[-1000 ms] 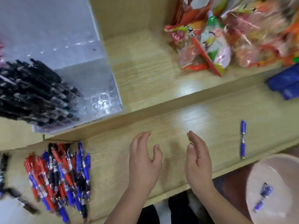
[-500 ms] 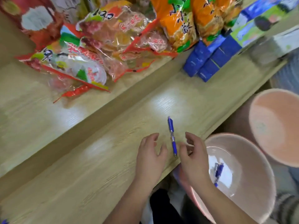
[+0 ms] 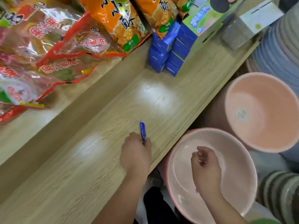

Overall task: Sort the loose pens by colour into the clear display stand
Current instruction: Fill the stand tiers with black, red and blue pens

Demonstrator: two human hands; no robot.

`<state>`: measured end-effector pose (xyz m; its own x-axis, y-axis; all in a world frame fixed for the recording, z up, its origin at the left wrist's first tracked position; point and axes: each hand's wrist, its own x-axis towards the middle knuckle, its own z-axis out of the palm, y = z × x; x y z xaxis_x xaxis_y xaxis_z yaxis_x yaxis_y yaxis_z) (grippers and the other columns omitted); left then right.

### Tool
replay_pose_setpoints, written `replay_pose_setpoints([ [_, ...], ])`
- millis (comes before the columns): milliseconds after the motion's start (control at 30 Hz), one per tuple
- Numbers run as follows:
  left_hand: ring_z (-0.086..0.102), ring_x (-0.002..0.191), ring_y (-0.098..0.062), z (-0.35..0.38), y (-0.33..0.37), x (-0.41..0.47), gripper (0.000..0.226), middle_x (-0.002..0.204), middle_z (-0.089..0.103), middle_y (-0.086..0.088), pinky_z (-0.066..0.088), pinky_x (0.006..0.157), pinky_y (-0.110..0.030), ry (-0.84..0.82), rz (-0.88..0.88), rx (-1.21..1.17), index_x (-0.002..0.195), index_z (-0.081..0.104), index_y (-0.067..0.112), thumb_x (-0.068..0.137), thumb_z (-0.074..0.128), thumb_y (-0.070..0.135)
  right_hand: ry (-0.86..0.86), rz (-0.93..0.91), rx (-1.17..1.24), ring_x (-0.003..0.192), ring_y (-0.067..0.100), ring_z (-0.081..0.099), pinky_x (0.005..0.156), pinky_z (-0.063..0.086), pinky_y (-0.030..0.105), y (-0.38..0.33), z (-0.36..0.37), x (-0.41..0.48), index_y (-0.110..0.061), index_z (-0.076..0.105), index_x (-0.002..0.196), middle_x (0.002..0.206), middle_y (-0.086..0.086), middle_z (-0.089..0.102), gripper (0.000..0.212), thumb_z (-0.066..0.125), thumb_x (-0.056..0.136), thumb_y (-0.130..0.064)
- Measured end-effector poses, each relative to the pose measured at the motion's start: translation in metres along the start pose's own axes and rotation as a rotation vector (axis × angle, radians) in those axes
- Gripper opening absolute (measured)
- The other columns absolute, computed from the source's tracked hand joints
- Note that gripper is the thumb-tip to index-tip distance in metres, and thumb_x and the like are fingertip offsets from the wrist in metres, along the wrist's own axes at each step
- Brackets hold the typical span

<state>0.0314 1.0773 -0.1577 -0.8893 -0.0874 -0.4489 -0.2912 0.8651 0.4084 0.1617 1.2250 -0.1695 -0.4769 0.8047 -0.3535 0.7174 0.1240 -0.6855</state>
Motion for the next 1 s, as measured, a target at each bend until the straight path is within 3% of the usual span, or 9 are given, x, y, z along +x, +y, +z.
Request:
replay_pose_setpoints([
  [67,0.063,0.080,-0.021,0.004,0.007,-0.002,0.017,0.090,0.064,0.006,0.053,0.065,-0.034,-0.025,0.014,0.001,0.091,0.058,0.026,0.089,0.060,0.043,0.037,0.122,-0.101,0.087,0.014,0.064,0.070,0.052,0.036,0.044,-0.013,0.010,-0.028,0.058,0.101,0.095,-0.007,0.065,0.011,0.060,0.090,-0.025],
  [200,0.063,0.076,-0.019,0.011,0.027,-0.022,0.012,0.082,0.065,0.007,0.054,0.066,-0.036,-0.064,0.159,-0.029,0.083,0.058,0.025,0.086,0.060,0.037,-0.047,0.346,-0.312,0.084,0.025,0.061,0.074,0.048,0.035,0.112,-0.020,0.020,-0.011,0.060,0.106,0.101,0.007,0.065,0.030,0.069,0.083,-0.027],
  [267,0.060,0.069,-0.016,0.016,0.036,-0.034,0.010,0.077,0.063,0.007,0.053,0.062,-0.037,-0.106,0.251,-0.034,0.082,0.058,0.026,0.086,0.060,0.035,-0.099,0.386,-0.308,0.067,0.022,0.058,0.064,0.048,0.035,0.125,-0.016,0.021,-0.014,0.055,0.086,0.081,0.004,0.063,0.021,0.070,0.080,-0.029],
  [333,0.058,0.066,-0.013,0.021,0.040,-0.044,0.009,0.073,0.061,0.007,0.053,0.061,-0.038,-0.164,0.314,-0.034,0.081,0.059,0.027,0.086,0.061,0.034,-0.147,0.421,-0.304,0.053,0.019,0.057,0.053,0.044,0.032,0.130,-0.008,0.024,-0.019,0.046,0.073,0.064,0.000,0.061,0.028,0.068,0.079,-0.035],
  [467,0.060,0.067,-0.010,0.028,0.040,-0.052,0.007,0.070,0.063,0.008,0.054,0.066,-0.036,-0.302,0.337,-0.093,0.081,0.064,0.026,0.086,0.064,0.031,-0.187,0.442,-0.349,0.056,0.019,0.064,0.054,0.047,0.031,0.137,0.003,0.032,-0.024,0.045,0.081,0.066,0.001,0.067,0.022,0.060,0.082,-0.040],
  [633,0.060,0.063,-0.007,0.013,0.025,-0.049,0.009,0.068,0.067,0.008,0.050,0.066,-0.024,-0.400,0.227,-0.342,0.081,0.070,0.022,0.089,0.065,0.021,-0.126,0.324,-0.265,0.065,0.008,0.057,0.056,0.039,0.024,0.089,-0.008,0.027,-0.017,0.057,0.091,0.075,-0.007,0.065,0.012,0.058,0.090,-0.028],
  [733,0.055,0.058,0.000,-0.008,0.017,-0.050,0.012,0.062,0.062,0.015,0.046,0.061,-0.016,-0.403,0.166,-0.457,0.081,0.070,0.023,0.091,0.064,0.020,-0.118,0.192,-0.083,0.075,0.009,0.062,0.063,0.045,0.024,0.035,-0.019,0.009,-0.023,0.061,0.090,0.080,-0.010,0.066,0.004,0.060,0.089,-0.026],
  [867,0.052,0.056,-0.003,-0.049,-0.008,-0.051,0.011,0.059,0.058,0.012,0.044,0.059,-0.019,-0.346,0.107,-0.580,0.085,0.071,0.018,0.093,0.063,0.019,-0.303,0.048,0.107,0.079,0.017,0.070,0.076,0.057,0.039,-0.042,-0.009,-0.029,-0.028,0.065,0.086,0.080,-0.008,0.071,0.007,0.061,0.085,-0.023],
  [1000,0.049,0.055,-0.008,-0.098,-0.053,-0.056,0.011,0.061,0.057,0.002,0.044,0.055,-0.020,-0.248,0.035,-0.686,0.089,0.070,0.014,0.095,0.061,0.019,-0.493,-0.060,0.148,0.072,0.014,0.071,0.067,0.055,0.027,-0.104,0.032,-0.077,-0.023,0.068,0.088,0.079,-0.007,0.072,0.007,0.064,0.087,-0.018],
])
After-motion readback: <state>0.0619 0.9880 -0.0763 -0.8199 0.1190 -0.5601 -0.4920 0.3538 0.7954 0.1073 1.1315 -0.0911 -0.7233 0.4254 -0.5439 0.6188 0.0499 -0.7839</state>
